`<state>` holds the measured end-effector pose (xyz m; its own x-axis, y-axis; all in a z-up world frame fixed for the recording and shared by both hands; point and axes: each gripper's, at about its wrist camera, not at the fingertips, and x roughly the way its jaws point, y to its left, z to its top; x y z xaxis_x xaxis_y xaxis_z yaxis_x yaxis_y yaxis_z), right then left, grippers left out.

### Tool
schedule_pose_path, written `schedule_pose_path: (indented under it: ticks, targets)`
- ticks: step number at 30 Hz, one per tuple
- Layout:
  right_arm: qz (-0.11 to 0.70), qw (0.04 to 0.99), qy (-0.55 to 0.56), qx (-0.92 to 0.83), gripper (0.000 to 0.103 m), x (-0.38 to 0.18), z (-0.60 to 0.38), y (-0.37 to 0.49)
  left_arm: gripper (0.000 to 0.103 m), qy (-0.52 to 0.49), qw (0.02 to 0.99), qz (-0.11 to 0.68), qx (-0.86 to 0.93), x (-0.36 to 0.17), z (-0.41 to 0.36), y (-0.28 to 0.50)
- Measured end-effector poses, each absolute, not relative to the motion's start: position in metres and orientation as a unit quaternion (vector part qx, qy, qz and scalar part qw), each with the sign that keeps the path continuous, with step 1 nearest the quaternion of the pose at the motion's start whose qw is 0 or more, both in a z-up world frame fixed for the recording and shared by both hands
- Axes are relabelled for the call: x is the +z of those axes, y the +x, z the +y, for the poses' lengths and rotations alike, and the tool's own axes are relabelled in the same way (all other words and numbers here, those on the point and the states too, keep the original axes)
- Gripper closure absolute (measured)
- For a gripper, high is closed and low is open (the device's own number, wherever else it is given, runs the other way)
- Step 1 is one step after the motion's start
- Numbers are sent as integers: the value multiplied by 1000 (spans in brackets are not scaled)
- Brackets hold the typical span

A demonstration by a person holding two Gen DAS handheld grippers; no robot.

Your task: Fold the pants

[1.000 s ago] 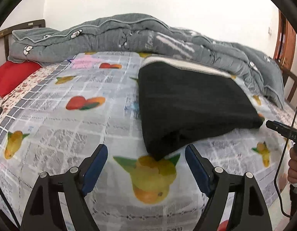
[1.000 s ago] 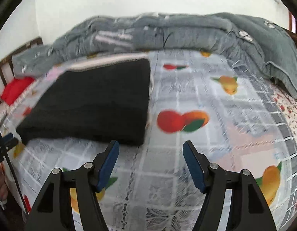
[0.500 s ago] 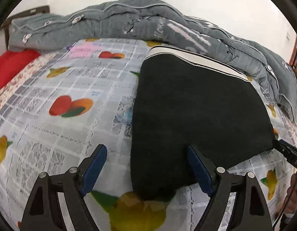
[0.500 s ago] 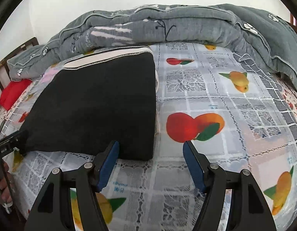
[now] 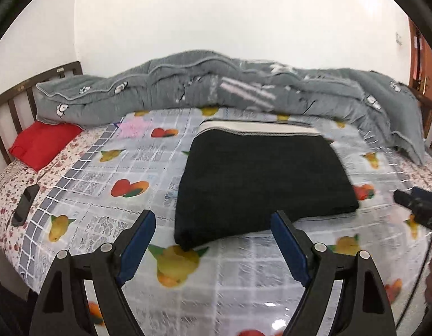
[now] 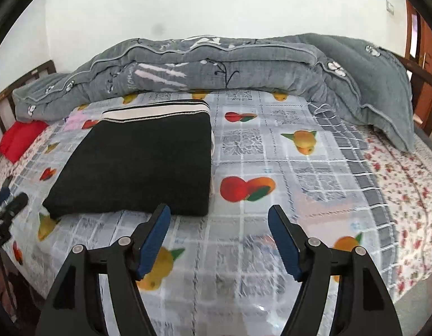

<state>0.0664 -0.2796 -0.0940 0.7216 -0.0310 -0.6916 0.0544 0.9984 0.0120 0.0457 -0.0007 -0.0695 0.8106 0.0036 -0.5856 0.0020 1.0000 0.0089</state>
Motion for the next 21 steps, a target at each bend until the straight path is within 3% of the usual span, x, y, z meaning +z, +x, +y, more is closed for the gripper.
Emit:
schedule_pose_path:
  ticks: [2,4,8,21]
  targets:
    - [368,929,13,-30,26,-90,-282,53,19,3,953,303,-1,-63,-6,32]
    - [363,931,15,-35,13,-88,-286,39,19,-1,954,300,-4,-59,-9,22]
    - [348,936,26,-38,7,-82,-294,15,18,0,956,293,-1,-53,-16,6]
    - [320,945,26,-57,5,-60,-299,-28,16,6,959,284,-9,-44,-27,-27]
